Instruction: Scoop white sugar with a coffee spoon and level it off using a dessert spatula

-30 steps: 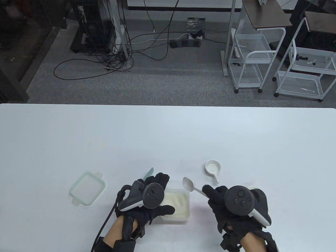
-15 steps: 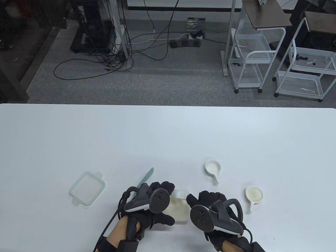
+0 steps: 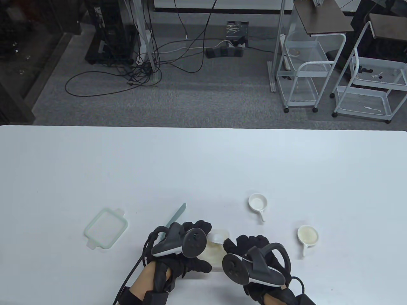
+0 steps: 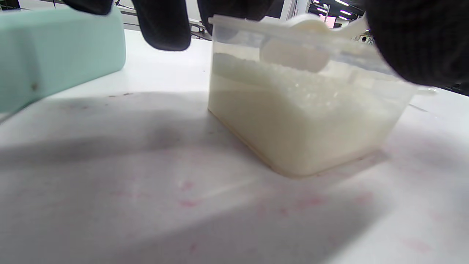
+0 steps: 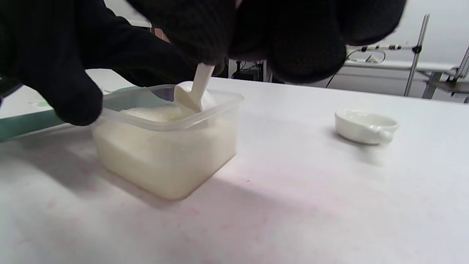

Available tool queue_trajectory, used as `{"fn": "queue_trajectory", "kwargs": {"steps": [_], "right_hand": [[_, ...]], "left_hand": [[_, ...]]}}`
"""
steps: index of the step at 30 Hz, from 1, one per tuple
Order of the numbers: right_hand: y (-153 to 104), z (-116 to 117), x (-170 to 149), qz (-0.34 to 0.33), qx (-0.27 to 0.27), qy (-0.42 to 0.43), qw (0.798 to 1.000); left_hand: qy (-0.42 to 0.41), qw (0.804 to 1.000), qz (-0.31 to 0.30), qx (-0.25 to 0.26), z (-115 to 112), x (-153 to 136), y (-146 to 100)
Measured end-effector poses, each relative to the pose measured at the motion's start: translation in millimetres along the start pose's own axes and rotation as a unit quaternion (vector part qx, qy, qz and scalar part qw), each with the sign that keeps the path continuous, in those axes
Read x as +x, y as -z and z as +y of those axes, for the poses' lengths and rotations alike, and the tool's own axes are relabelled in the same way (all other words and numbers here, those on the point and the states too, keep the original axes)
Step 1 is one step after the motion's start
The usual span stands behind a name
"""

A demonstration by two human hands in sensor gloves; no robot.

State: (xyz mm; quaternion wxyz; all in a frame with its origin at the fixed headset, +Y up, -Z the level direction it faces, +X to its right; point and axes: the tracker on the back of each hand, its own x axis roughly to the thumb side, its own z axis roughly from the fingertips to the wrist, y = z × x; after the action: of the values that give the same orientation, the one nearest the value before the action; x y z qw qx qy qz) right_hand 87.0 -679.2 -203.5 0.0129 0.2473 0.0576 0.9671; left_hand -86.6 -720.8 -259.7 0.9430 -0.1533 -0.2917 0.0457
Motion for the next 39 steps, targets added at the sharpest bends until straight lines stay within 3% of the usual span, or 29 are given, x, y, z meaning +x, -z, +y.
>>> {"fn": "queue_trajectory", "kwargs": {"steps": [8, 11, 16, 23, 31, 33, 36, 39], "right_hand": [[4.0, 6.6, -18.6, 0.015, 0.030, 0.164, 0.986], [6.1, 12.7, -30.5, 0.034, 0.040, 0.252, 0.966], [6.3, 24.2, -53.2, 0.084, 0.051, 0.387, 0.917], [1.5, 20.6, -67.5, 0.087, 0.046, 0.450, 0.888], [-1.3, 18.7, -72.8, 0.089, 0.040, 0.461, 0.882], [-1.5, 18.0, -72.8, 0.087, 0.039, 0.463, 0.881], [-2.2, 16.5, -73.8, 0.084, 0.035, 0.469, 0.879], [-3.1, 15.1, -74.7, 0.083, 0.031, 0.470, 0.878]], "left_hand": [[0.002, 1.000, 0.002, -0.005, 0.1, 0.6, 0.4], [0.004, 1.000, 0.002, -0.006, 0.2, 0.9, 0.4], [0.006, 1.000, 0.004, -0.008, 0.2, 1.3, 0.5], [0.006, 1.000, 0.005, -0.009, 0.1, 1.7, 0.5], [0.014, 1.000, 0.008, -0.001, 3.2, -0.1, -2.7], [-0.018, 1.000, 0.019, 0.015, 10.9, -8.3, -6.7], [-0.065, 0.993, 0.068, 0.078, 26.6, -28.0, -17.5], [-0.042, 0.983, 0.134, 0.119, 37.5, -46.2, -28.2]]}}
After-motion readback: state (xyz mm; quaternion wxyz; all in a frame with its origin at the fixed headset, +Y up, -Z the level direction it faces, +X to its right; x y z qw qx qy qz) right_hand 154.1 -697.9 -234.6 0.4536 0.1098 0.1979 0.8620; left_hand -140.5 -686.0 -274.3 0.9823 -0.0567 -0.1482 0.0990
